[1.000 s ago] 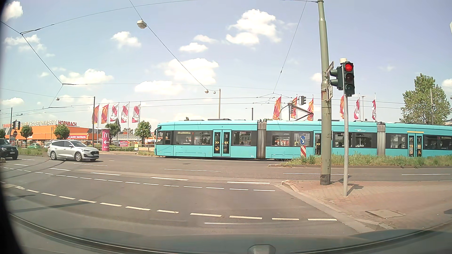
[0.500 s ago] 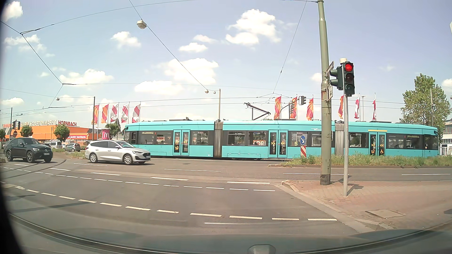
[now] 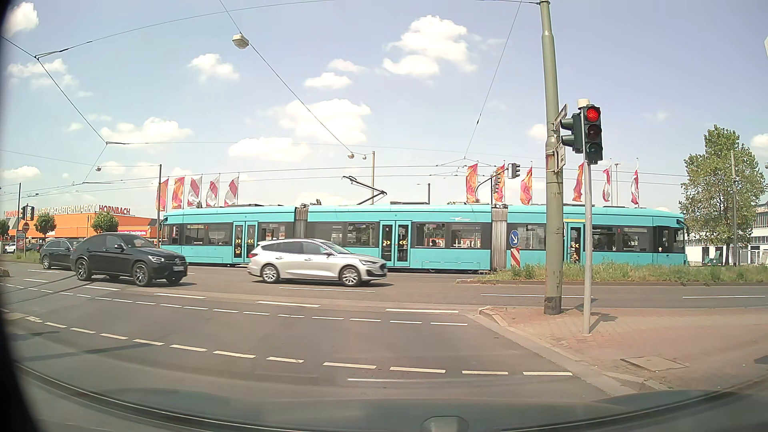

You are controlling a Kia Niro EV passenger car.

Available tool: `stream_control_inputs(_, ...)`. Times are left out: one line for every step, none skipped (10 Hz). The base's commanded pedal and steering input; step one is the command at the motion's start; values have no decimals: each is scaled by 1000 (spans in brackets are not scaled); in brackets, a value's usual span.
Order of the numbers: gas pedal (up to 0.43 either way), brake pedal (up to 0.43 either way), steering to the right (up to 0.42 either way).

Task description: Follow the waypoints while adhering to traffic rules and regulations

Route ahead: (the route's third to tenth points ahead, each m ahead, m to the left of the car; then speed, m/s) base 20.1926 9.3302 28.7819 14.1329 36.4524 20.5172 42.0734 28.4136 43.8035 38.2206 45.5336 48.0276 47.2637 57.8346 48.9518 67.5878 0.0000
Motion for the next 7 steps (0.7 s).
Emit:
stream_control_inputs(0,348,-49)
stream_control_inputs(0,348,-49)
stream_control_inputs(0,348,-49)
stream_control_inputs(0,348,-48)
stream_control_inputs(0,348,-48)
stream_control_inputs(0,348,-48)
stream_control_inputs(0,348,-49)
